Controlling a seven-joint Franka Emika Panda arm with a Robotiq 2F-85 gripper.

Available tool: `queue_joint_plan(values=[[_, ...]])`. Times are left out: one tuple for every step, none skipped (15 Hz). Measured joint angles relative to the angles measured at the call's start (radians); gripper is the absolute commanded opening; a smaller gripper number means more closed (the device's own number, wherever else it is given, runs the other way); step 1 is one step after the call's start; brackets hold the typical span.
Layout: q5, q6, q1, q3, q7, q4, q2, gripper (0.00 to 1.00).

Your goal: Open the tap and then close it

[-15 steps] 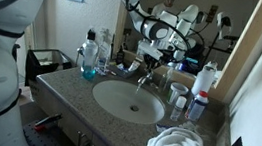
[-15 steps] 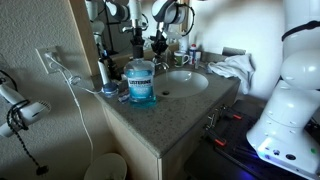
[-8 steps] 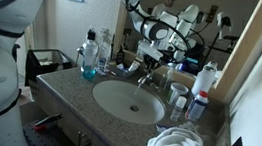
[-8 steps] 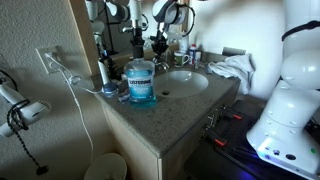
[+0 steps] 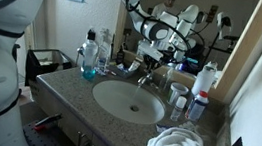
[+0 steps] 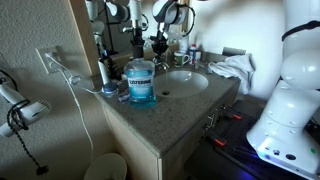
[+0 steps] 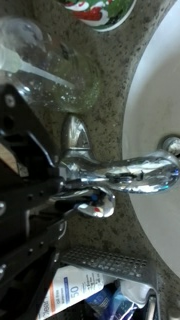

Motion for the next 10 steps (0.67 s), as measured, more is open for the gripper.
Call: queue_joint_plan(values=[[0.0, 0.0, 0.0, 0.0, 0.0, 0.0, 0.0, 0.05], [0.0, 0.0, 0.0, 0.0, -0.001, 0.0, 0.0, 0.05], [-0.001, 0.0, 0.0, 0.0, -0.001, 0.0, 0.0, 0.05], [-0.002, 0.0, 0.0, 0.0, -0.001, -0.001, 0.0, 0.05], [-0.006, 0.0, 0.0, 0.0, -0.001, -0.001, 0.0, 0.05], [-0.011, 0.0, 0.0, 0.0, -0.001, -0.001, 0.0, 0.05], [-0.016, 0.0, 0.001, 0.0, -0.001, -0.001, 0.0, 0.05], [-0.023, 0.0, 0.002, 0.0, -0.001, -0.001, -0.001, 0.05], [-0.031, 0.001, 0.003, 0.0, -0.001, -0.002, -0.001, 0.05], [-0.04, 0.002, 0.005, 0.0, -0.001, -0.002, -0.001, 0.05]])
